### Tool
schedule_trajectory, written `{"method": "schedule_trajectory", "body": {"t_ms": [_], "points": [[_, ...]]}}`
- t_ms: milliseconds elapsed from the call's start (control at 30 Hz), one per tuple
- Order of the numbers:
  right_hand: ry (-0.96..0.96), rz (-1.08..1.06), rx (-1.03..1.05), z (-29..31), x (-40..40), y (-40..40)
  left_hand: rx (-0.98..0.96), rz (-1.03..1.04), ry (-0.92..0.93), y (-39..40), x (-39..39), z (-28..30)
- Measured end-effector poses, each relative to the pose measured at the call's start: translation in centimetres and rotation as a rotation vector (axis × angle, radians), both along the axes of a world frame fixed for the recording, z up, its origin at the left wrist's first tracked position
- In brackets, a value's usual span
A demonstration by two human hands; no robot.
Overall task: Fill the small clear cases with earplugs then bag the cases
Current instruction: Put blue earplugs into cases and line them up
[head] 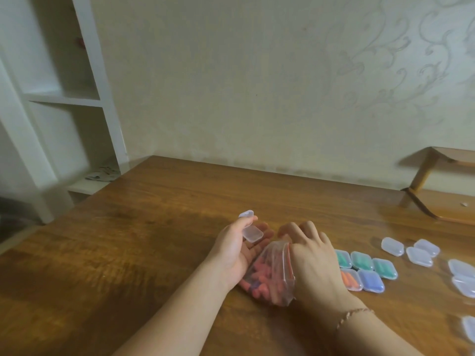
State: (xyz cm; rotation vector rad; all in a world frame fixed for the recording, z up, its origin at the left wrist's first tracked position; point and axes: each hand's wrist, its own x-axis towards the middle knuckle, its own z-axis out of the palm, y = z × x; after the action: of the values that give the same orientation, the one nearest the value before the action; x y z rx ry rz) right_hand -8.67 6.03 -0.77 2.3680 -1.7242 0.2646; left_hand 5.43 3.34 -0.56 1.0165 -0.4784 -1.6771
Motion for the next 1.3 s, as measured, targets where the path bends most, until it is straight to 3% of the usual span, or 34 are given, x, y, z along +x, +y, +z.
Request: {"method": "schedule_trajectory", "body": {"t_ms": [233,367,467,533,633,767,833,1000,1133,1233,1300], "points": [[-0.371,0.281,-0.187,0.1,-4.0,2.8,-0.030,0.001,-0.004,-0.2,0.2,0.0],[-0.859,0.101,-0.145,2.5,-5.2,4.5,-0.090,-0.007,-0.008,-0.2,0.2,0.2],[-1.282,-0.004,0.018,3.6,-4.4,3.2,-0.115,-0.028,0.025,0.3,0.0,0.4],[-1.395,0.004,0.124,4.4,-3.2,2.0,-0.112,-0.052,0.042,0.6,-0.1,0.4],[-1.235,0.077,0.157,4.9,-1.2,0.5,-0.124,-0.072,0.072,0.8,-0.1,0.3],[-0.530,0.164,-0.062,4.6,1.3,-1.1,-0.157,-0.108,0.156,1.0,0.1,0.5],[-0.335,0.109,-0.145,4.2,2.0,-1.6,-0.160,-0.127,0.172,1.0,0.1,0.5],[-0.197,0.178,-0.351,2.9,2.4,-2.4,-0.145,-0.108,0.163,1.1,0.1,0.5],[-0.194,0.187,-0.315,2.1,2.2,-2.5,-0.120,-0.104,0.182,1.2,0.1,0.7],[-0.290,0.202,-0.305,2.8,1.5,-1.9,-0.118,-0.095,0.154,1.3,0.1,0.5],[-0.456,0.199,-0.328,3.7,0.2,-1.0,-0.105,-0.087,0.133,1.3,0.1,0.5]]}}
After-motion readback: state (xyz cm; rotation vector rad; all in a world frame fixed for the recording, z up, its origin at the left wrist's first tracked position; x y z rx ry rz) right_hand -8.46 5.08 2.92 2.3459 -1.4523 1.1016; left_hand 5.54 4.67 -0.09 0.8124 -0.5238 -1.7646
